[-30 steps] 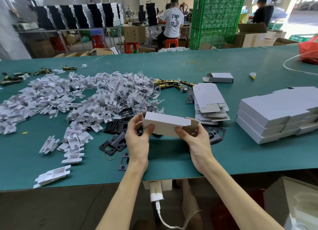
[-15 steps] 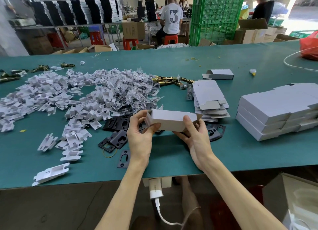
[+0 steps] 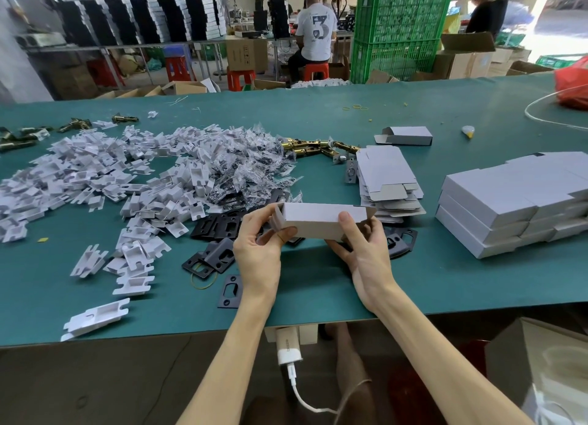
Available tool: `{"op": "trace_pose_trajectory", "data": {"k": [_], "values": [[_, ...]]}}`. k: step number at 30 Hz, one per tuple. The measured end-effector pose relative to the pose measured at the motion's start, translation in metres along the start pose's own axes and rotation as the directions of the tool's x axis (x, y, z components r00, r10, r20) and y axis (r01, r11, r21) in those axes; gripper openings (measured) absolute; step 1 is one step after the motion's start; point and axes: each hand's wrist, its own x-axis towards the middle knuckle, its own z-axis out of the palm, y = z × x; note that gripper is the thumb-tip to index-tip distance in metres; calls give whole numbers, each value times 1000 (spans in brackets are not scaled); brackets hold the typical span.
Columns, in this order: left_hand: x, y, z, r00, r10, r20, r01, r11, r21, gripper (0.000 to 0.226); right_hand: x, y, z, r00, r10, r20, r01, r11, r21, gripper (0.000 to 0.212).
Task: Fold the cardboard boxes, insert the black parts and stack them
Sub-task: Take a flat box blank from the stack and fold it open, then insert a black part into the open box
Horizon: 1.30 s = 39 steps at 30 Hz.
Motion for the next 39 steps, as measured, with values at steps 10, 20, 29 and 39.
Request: {"op": "trace_pose_trajectory", "data": {"k": [10, 20, 29, 39], "values": [[-1, -1, -2, 995, -72, 68, 75, 996, -44, 55, 1, 0, 0, 1000, 9, 16, -9, 1000, 7, 81], [-1, -2, -1, 974, -93, 206, 92, 996, 13, 47, 2, 2, 1, 999, -24, 26, 24, 999, -20, 84], [-3, -2, 0, 980, -110, 164, 90, 988, 123, 52, 3, 5, 1, 998, -61, -11, 60, 993, -103, 91], [-5, 0, 1, 962, -214, 166, 204, 976, 76, 53, -3, 2, 3, 989, -132, 63, 140, 979, -147, 54]]}}
